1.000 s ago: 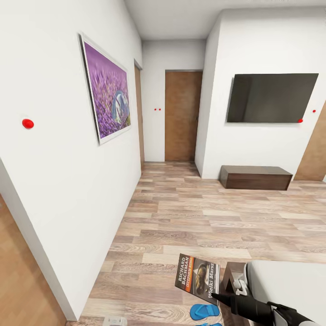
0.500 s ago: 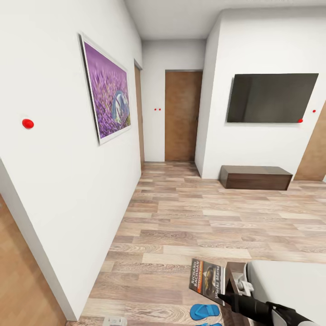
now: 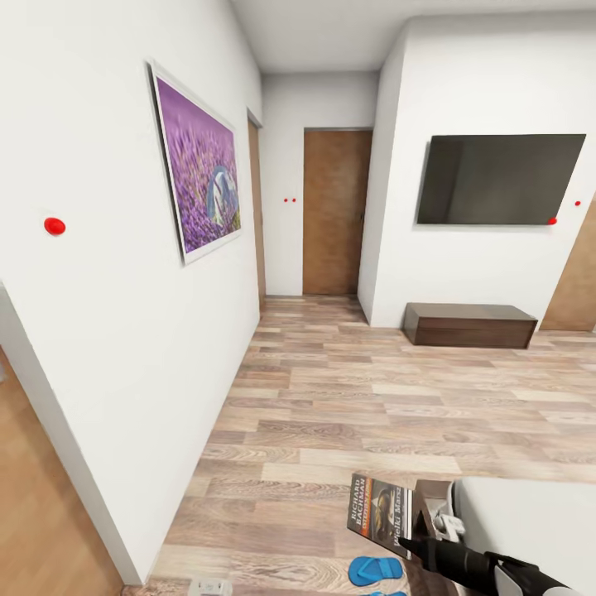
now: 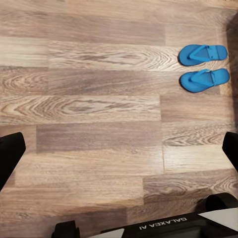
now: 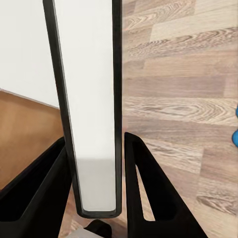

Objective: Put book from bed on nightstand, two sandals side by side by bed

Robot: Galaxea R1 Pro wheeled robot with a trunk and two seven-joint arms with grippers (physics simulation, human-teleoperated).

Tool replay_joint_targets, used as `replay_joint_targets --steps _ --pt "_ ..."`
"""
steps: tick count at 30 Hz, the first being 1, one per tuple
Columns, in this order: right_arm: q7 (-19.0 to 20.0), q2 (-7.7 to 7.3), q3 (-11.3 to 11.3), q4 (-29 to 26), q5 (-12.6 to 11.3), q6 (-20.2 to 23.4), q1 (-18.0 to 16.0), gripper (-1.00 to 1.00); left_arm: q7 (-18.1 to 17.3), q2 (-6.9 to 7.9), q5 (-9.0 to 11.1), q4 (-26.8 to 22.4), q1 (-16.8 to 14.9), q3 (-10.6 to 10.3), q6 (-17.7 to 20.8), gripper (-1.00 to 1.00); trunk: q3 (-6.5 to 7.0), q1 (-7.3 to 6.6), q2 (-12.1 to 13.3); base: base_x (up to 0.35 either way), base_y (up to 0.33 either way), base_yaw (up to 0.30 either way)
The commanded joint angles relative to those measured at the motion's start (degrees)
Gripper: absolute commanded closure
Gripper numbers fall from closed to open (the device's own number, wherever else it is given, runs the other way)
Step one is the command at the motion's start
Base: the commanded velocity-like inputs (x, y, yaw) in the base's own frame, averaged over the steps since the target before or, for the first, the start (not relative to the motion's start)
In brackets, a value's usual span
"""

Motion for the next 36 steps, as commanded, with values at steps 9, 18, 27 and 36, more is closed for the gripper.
replay_joint_targets --steps 9,18,27,36 --pt "0.2 -0.01 -0.5 -0.1 0.5 0.3 0.0 1.00 -0.1 0.00 0.6 0.1 -0.1 -0.5 -0.3 -1.00 -0.01 0.01 -0.1 0.000 0.000 0.258" --pt "0.1 -0.01 -0.5 -0.1 0.4 0.3 0.0 1.00 -0.1 0.00 0.5 0.1 -0.1 -0.5 -0.3 -1.00 -0.01 0.01 -0.1 0.181 0.000 0.045" --pt "0.1 -0.01 -0.5 -0.1 0.4 0.3 0.0 1.00 -0.1 0.00 0.6 0.1 -0.1 -0.5 -0.2 -1.00 -0.01 0.01 -0.1 0.314 0.085 0.000" --pt "0.1 -0.01 -0.5 -0.1 0.4 0.3 0.0 1.00 -0.1 0.00 0.5 0.1 -0.1 -0.5 -0.2 -1.00 -0.01 0.01 -0.1 0.260 0.201 0.000"
